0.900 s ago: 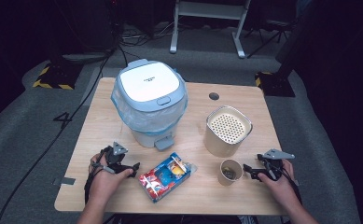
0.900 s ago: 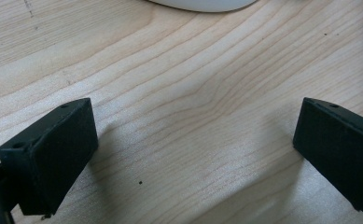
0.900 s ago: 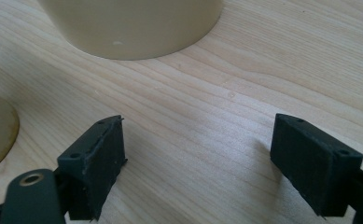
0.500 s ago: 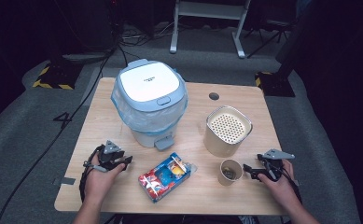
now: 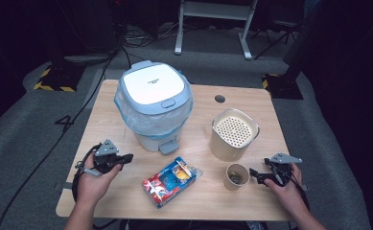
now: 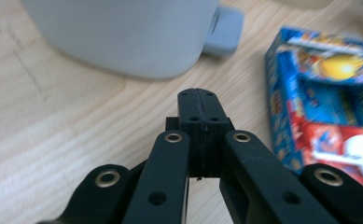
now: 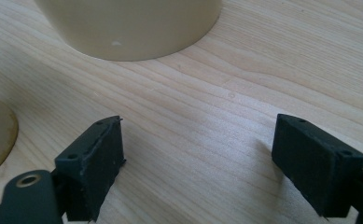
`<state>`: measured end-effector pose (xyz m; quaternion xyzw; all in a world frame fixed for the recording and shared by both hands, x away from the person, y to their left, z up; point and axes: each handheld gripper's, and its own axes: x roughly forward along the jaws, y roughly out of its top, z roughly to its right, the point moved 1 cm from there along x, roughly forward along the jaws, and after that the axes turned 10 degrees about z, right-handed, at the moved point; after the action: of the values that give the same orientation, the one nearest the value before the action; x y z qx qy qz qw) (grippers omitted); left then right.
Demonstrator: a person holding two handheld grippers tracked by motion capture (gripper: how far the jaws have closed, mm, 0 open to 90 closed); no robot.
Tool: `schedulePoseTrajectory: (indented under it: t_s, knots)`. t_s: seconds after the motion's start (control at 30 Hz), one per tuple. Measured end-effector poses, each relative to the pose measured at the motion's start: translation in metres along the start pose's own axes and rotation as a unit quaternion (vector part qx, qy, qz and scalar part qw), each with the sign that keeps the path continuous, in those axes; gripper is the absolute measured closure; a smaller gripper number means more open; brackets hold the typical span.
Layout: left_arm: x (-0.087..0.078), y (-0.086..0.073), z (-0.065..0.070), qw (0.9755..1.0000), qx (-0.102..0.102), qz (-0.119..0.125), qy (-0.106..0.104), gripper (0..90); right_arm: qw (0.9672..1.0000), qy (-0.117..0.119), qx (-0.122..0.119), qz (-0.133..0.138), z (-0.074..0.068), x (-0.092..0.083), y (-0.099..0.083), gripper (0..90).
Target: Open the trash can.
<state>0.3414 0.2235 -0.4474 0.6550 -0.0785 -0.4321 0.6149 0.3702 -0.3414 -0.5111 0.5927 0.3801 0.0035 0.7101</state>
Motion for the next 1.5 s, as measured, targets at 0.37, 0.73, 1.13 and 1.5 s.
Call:
schedulePoseTrajectory:
  t_s: [0.37,0.73,1.13,1.5]
  knots:
    - [-0.023,0.044,0.009,0.9964,0.012,0.06,-0.058,90.0,1.0,0.005,-0.002,0.0,0.001,0.001,0.0,16.5]
    - [-0.035,0.094,0.021,0.9853,0.023,0.12,-0.119,90.0,1.0,0.006,-0.003,0.0,0.001,0.001,0.0,16.5]
    - [-0.041,0.128,0.027,0.9807,0.032,0.149,-0.122,90.0,1.0,0.006,-0.003,0.0,0.001,0.001,0.0,16.5]
    - [-0.032,0.157,0.033,0.9766,0.031,0.184,-0.107,90.0,1.0,0.006,-0.003,0.0,0.001,0.001,0.0,16.5]
